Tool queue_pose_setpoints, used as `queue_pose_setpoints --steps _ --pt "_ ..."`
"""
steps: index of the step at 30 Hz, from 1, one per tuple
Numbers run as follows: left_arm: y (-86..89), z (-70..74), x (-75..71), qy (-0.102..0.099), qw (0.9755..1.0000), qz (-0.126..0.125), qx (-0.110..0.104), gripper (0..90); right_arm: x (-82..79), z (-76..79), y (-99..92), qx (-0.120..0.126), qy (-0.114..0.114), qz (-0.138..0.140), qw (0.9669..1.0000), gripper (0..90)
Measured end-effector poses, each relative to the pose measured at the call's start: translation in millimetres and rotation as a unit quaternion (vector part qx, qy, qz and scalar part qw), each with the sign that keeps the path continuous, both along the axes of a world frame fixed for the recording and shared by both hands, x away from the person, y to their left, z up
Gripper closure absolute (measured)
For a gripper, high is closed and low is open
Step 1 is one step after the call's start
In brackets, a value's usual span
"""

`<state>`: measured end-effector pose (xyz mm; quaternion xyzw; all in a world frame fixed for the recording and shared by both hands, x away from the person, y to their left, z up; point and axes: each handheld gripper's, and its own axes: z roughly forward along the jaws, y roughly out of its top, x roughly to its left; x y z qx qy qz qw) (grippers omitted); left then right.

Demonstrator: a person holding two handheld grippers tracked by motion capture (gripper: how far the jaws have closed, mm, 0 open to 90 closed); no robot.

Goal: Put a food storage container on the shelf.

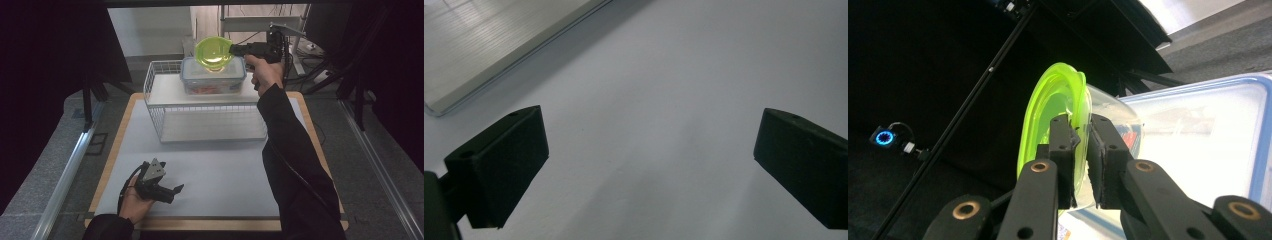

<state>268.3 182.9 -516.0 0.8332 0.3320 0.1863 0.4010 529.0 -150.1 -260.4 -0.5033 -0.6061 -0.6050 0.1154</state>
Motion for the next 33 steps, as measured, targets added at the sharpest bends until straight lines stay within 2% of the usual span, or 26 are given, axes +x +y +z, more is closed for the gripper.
queue_pose_setpoints --steps 5,8,10,15,18,22,28,33 --pt "-0.4 -0.2 -0.1 0.001 1.0 -0.001 -0.002 1.1 5.9 -2.6 5.2 -0.011 -0.002 -0.019 0.9998 74.9" --pt "-0.8 -0.3 -0.1 0.0 1.0 -0.002 -0.001 1.1 7.9 -4.9 7.2 -0.016 -0.001 -0.02 0.9997 73.9" --pt "-0.7 -0.5 -0.1 0.001 1.0 -0.002 0.0 1.1 8.5 -6.3 8.4 -0.025 -0.004 -0.02 0.9995 69.7" --pt "-0.8 -0.6 0.0 0.001 1.0 -0.003 -0.001 1.1 4.4 -4.1 6.0 -0.047 -0.039 -0.029 0.9977 51.6" --pt "-0.9 -0.5 0.2 0.0 1.0 -0.003 0.001 1.1 -2.1 -0.9 1.9 -0.075 -0.064 -0.022 0.9949 41.6" --pt "-1.0 -0.2 0.0 0.0 1.0 -0.002 0.002 1.1 -16.1 -0.1 -7.6 -0.106 -0.104 -0.013 0.9888 31.7" --pt "-1.6 -0.6 0.1 0.001 1.0 -0.002 0.004 1.1 -42.2 -9.7 -19.1 -0.14 -0.143 0.002 0.9798 24.8" --pt "-1.8 -0.8 0.1 0.0 1.0 -0.001 0.003 1.1 -69.9 -23.8 -22.9 -0.183 -0.174 0.018 0.9675 19.3"
